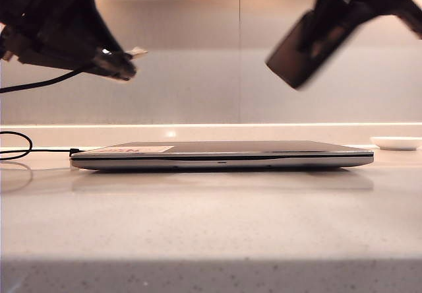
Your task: Pick up the charging cable and the phone, plug the charging cable into the charging port on the phone, and finally place them back on the table.
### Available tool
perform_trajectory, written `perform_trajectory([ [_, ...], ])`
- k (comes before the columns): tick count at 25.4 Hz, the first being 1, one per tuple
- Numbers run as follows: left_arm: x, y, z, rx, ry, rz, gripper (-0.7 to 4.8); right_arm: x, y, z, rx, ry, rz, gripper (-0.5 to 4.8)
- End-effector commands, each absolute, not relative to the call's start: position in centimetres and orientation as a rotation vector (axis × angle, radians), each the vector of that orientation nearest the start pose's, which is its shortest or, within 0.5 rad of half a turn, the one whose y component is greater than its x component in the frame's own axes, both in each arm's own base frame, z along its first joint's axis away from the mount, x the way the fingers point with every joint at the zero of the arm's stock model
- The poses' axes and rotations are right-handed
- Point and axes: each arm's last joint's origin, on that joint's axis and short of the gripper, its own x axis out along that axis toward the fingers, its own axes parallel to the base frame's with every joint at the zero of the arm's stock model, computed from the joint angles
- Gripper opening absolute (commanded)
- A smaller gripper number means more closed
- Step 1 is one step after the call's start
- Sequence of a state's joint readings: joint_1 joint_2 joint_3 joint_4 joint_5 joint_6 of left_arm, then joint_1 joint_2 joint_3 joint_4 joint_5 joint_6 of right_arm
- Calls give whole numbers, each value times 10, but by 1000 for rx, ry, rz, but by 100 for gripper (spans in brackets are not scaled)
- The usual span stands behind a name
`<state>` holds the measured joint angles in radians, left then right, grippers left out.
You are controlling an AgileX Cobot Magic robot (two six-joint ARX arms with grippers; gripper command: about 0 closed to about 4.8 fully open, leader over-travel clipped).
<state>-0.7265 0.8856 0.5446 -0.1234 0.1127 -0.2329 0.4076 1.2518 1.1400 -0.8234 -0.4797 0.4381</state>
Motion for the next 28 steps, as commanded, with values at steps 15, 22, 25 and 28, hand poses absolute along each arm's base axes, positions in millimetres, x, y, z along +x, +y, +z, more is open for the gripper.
perform_trajectory([
  [15,130,-164,247,-434,588,-863,-6,244,125,292,1027,782,829,-6],
  [22,132,-166,246,-446,588,-862,-6,244,126,278,1098,794,849,-6],
  [25,132,-166,246,-447,588,-863,-6,245,128,278,1085,777,888,-6],
  [28,132,-166,246,-446,587,-863,-6,244,134,275,1051,785,908,-6],
])
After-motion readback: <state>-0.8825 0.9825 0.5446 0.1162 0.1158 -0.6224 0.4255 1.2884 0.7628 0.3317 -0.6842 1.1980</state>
